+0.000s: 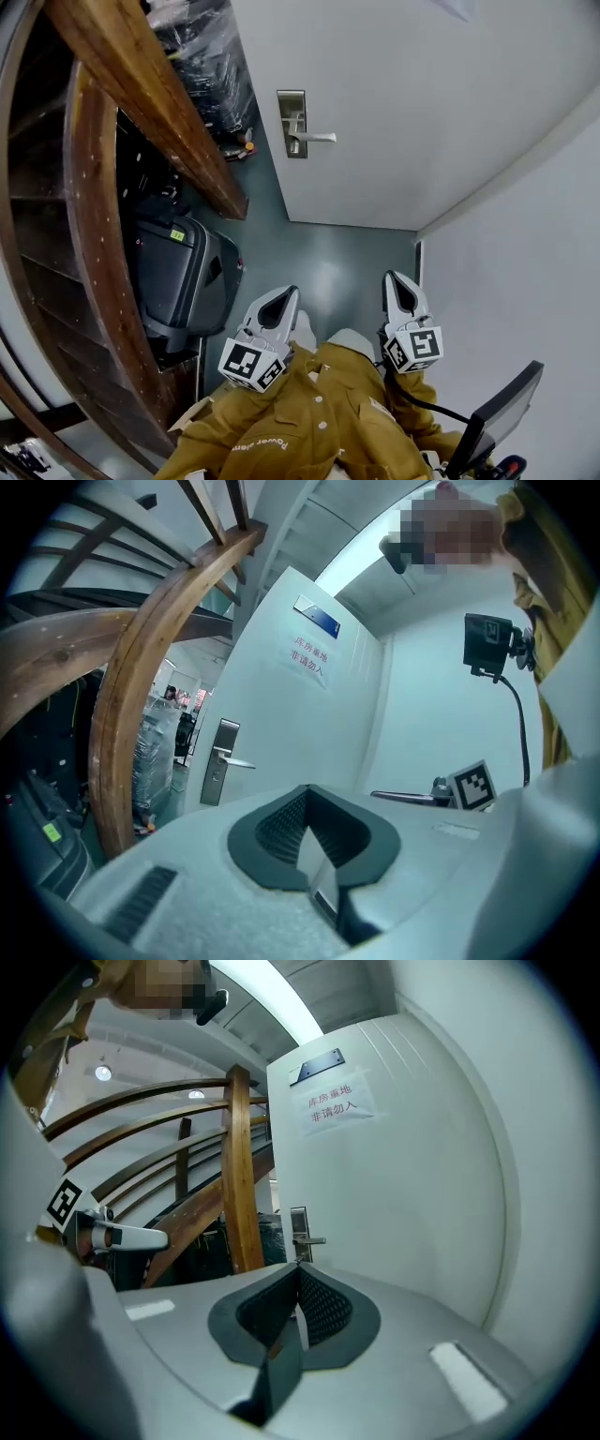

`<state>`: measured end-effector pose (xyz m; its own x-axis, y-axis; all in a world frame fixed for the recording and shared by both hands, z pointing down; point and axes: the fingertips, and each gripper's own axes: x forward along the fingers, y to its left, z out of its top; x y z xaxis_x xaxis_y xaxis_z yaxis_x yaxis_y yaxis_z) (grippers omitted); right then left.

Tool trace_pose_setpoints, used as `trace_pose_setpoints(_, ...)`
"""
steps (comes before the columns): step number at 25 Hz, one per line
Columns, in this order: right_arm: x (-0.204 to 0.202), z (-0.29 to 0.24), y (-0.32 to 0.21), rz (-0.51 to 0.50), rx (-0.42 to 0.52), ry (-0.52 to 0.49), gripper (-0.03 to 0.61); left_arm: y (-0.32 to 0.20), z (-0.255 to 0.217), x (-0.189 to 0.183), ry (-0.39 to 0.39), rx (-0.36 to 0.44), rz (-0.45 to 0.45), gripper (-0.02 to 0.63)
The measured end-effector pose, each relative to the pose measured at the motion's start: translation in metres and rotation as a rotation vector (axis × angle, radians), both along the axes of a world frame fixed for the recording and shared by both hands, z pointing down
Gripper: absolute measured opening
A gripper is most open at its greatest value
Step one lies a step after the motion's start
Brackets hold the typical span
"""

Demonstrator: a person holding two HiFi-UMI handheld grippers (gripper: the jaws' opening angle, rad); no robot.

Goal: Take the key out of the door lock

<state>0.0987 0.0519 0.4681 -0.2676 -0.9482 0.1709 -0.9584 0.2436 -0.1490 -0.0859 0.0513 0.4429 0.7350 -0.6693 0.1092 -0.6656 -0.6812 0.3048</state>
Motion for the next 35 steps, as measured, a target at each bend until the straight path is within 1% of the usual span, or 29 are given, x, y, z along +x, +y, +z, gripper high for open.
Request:
trace_pose_setpoints(3,0.002,-0.004,-0.036,0.012,0.007,0.015,0.008,-0.040,0.000,0.003,0.004,-0.011,0.010,-0.002)
trace_pose_setpoints(7,0.015,-0.005,-0.077,0.011,-0.007,0.014,0.008,-0.081,0.000,0.017,0.014,-0.027,0.014,-0.002)
trace_pose_setpoints(11,0.031,-0.005,-0.119,-0.033,-0.016,0.019,0.008,-0.122,-0.001,0.034,0.011,-0.020,-0.021,-0.002)
trace_pose_setpoints(15,0.052,-0.010,-0.157,-0.100,-0.010,0.026,0.008,-0.156,0.005,0.060,-0.029,-0.039,-0.047,-0.002)
trace_pose_setpoints(17,0.064,-0.015,-0.180,-0.124,0.010,0.022,0.008,-0.175,0.011,0.067,-0.021,-0.058,-0.077,-0.002)
trace_pose_setpoints(19,0.070,-0.018,-0.197,-0.155,0.024,0.020,0.008,-0.190,0.018,0.067,-0.002,-0.079,-0.119,-0.002)
trace_pose_setpoints(22,0.074,-0.019,-0.213,-0.206,0.019,0.033,0.008,-0.208,0.028,0.063,0.049,-0.127,-0.188,-0.002)
trace_pose_setpoints(24,0.069,-0.021,-0.221,-0.251,0.022,0.024,0.008,-0.222,0.038,0.059,0.128,-0.173,-0.202,-0.002)
trace_pose_setpoints(25,0.062,-0.024,-0.224,-0.289,0.031,0.013,0.008,-0.230,0.043,0.058,0.191,-0.194,-0.199,-0.002)
trace_pose_setpoints(26,0.054,-0.028,-0.226,-0.332,0.045,0.004,0.023,-0.240,0.048,0.057,0.265,-0.213,-0.194,-0.002)
trace_pose_setpoints(27,0.046,-0.032,-0.229,-0.371,0.058,0.004,0.063,-0.251,0.054,0.055,0.338,-0.231,-0.194,-0.002)
trace_pose_setpoints(29,0.032,-0.039,-0.235,-0.418,0.077,0.029,0.067,-0.276,0.068,0.047,0.468,-0.270,-0.220,0.008)
trace_pose_setpoints(30,0.027,-0.041,-0.238,-0.430,0.084,0.043,0.067,-0.290,0.078,0.040,0.533,-0.300,-0.249,0.114)
trace_pose_setpoints(31,0.023,-0.042,-0.241,-0.435,0.090,0.052,0.067,-0.303,0.088,0.031,0.590,-0.338,-0.292,0.163)
trace_pose_setpoints(33,0.020,-0.044,-0.247,-0.430,0.092,0.058,0.067,-0.327,0.112,0.015,0.685,-0.424,-0.383,0.198)
trace_pose_setpoints(34,0.020,-0.045,-0.249,-0.423,0.090,0.058,0.067,-0.339,0.117,0.015,0.770,-0.457,-0.389,0.204)
trace_pose_setpoints(35,0.019,-0.046,-0.250,-0.416,0.089,0.058,0.067,-0.351,0.117,0.020,0.886,-0.479,-0.364,0.204)
